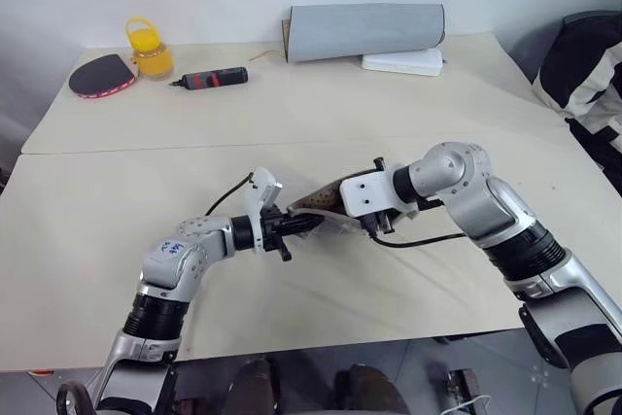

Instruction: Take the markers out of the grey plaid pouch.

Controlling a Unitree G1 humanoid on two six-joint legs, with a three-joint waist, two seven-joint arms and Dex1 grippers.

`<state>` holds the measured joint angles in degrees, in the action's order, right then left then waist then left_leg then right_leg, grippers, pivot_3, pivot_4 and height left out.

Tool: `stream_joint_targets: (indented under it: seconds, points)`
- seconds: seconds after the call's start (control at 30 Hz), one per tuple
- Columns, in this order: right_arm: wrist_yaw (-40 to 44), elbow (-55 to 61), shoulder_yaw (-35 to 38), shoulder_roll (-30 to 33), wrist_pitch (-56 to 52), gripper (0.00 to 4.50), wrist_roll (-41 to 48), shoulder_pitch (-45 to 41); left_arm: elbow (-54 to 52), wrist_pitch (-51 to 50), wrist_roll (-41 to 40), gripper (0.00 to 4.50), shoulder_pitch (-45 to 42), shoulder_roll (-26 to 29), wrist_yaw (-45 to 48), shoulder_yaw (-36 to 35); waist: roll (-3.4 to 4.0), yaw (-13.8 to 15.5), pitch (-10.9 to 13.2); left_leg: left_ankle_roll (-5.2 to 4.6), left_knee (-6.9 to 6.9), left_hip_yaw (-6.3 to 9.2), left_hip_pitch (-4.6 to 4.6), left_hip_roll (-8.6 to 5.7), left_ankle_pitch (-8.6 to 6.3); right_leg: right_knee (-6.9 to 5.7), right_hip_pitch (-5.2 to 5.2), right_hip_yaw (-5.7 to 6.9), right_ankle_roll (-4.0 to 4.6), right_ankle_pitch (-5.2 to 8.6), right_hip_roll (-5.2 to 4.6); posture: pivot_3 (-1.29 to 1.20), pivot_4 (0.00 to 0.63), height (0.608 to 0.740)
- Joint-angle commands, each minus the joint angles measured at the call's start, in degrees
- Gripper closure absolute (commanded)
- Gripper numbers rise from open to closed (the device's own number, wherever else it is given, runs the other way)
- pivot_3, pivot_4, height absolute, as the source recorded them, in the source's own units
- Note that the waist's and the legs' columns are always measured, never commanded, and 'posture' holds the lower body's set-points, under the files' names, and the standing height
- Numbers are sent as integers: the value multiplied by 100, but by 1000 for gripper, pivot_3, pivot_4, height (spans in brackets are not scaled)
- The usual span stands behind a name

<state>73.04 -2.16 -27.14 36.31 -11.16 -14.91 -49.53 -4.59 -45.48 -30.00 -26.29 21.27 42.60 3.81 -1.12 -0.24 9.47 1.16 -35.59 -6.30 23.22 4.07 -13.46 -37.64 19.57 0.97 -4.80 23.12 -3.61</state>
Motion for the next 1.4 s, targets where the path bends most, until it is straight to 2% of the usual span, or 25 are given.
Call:
stream_joint_targets:
  seconds: [0.03, 0.23, 0.57, 0.87, 1.1, 1.23, 1.4]
  points:
    - [49, 503, 495, 109, -184, 4073, 380, -128, -211, 72, 66, 4500, 63, 32, -78, 19, -1, 0, 0, 0, 0, 0, 0, 0, 0, 0, 0, 0, 0, 0, 0, 0, 150, 740]
    - [29, 518, 899, 285, -371, 4073, 735, -111, -305, 115, 121, 4500, 110, 53, -130, 48, -1, -2, 1, 0, 3, 0, 1, 0, 0, 2, 1, -1, 0, 0, 1, 0, 150, 740]
    - [145, 349, 1046, 795, -292, 4073, 898, 108, -114, 347, 216, 4500, -44, -101, -580, -226, -3, -3, 2, -2, 6, -3, 1, 0, -2, 10, 1, -5, 0, 0, 1, 0, 150, 740]
    - [-284, 336, 1763, 216, -711, 4073, 1879, -261, -44, 759, 572, 4500, -72, 290, -495, -203, -3, -33, 2, -2, 11, -7, -1, 7, -2, 10, 3, -7, 0, 0, 7, 0, 150, 740]
    - [-399, 422, 2177, 268, -1046, 4073, 2476, -228, 152, 953, 555, 4500, -206, 629, -562, -635, -3, -7, 2, 2, 12, -8, 0, 5, -5, 10, 3, -7, 0, 0, 3, 0, 150, 740]
    - [-1039, -451, 2516, 548, -720, 4073, 2112, -349, 79, 1024, 588, 4500, -29, 757, -462, -676, -4, 13, 3, 0, 12, -8, 1, 3, -6, 10, 3, -7, 0, 0, -1, 0, 150, 740]
    - [-1905, -1915, 2025, 1097, 620, 4073, 862, 13, -110, 968, 466, 4500, 137, 610, -423, -610, -5, 16, 3, -3, 14, -12, 1, -3, -8, 20, 3, -10, 0, 0, -5, 0, 150, 740]
